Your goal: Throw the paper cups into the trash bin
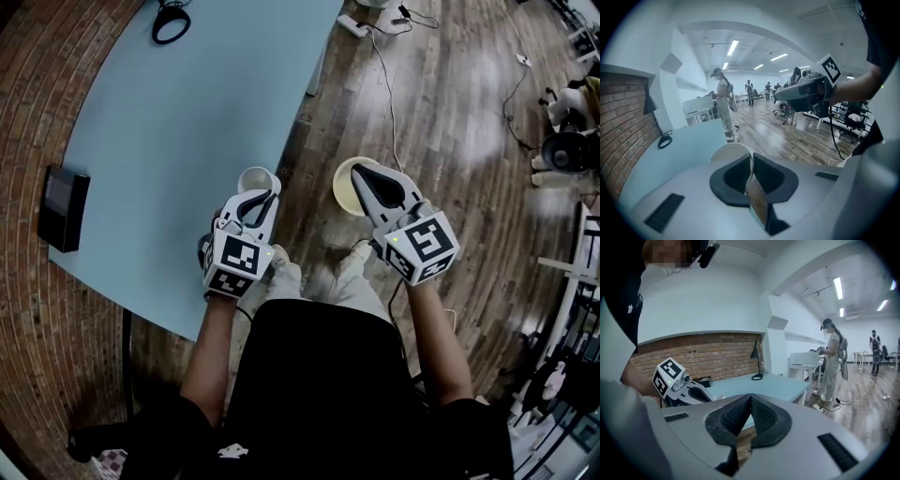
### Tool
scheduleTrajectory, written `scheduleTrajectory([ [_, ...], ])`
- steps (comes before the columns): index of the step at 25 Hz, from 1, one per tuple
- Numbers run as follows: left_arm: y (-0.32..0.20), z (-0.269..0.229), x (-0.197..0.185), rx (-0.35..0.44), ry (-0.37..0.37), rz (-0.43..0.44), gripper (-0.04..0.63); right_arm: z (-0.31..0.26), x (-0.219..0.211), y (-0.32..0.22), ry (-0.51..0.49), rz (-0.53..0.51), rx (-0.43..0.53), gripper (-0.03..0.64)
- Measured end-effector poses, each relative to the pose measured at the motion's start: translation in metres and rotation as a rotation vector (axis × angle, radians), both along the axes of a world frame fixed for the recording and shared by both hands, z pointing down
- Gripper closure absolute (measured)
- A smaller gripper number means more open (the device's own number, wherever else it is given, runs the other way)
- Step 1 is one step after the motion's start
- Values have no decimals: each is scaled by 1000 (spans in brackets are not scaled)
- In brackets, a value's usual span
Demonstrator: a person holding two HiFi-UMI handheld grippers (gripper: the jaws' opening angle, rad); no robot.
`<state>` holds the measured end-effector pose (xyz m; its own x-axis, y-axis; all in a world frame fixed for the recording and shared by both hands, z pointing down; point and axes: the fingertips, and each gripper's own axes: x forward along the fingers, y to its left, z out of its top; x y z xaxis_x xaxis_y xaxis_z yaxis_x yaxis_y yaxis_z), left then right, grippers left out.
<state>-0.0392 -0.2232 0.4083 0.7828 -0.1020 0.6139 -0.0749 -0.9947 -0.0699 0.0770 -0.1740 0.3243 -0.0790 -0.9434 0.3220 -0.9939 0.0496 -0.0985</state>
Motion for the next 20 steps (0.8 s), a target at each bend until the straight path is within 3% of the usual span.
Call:
scheduleTrajectory([
  [20, 77, 12, 138, -21, -19, 94, 565, 15, 126, 79, -31, 82, -12, 612],
])
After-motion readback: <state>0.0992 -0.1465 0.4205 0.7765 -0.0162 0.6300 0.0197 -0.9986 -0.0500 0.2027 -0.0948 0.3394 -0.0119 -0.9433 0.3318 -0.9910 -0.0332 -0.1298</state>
